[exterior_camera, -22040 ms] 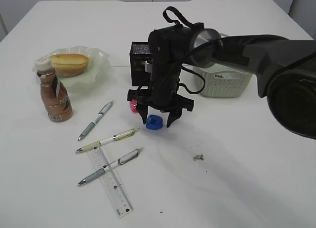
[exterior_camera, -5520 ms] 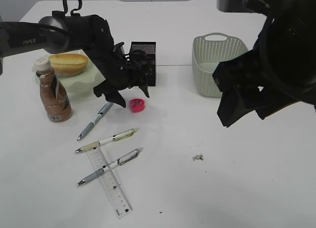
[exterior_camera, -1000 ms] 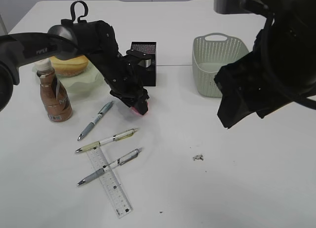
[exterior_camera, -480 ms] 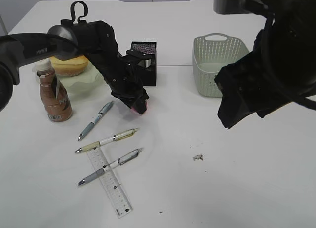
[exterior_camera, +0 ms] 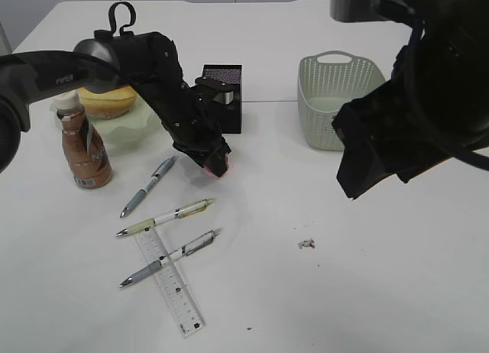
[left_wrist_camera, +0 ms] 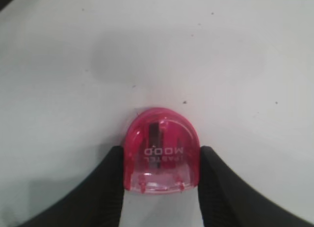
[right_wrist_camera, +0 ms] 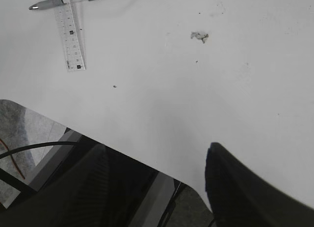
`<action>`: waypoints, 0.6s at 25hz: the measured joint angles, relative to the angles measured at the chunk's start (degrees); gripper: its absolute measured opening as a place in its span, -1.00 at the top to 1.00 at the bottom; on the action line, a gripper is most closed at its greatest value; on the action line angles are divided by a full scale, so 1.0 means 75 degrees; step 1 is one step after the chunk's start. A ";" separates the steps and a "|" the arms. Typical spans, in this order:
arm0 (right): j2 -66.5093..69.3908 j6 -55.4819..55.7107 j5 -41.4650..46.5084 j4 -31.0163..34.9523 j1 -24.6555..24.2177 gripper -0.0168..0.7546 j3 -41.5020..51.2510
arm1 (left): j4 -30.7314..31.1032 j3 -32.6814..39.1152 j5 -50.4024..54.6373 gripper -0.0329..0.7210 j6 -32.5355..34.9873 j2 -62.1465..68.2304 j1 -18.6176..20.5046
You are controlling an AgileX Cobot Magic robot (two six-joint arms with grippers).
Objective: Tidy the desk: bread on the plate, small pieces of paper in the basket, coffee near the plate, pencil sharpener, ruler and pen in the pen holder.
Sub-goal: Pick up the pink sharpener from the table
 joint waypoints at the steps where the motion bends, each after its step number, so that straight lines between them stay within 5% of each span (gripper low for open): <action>1: 0.0000 0.0000 0.0000 0.0000 0.0000 -0.23 0.0000 | 0.0000 0.0000 0.0000 0.07 -0.0032 0.0000 0.0000; 15: 0.0000 0.0000 0.0000 0.0000 0.0000 -0.23 0.0000 | 0.0054 -0.0570 0.0915 0.07 -0.0130 0.0126 0.0000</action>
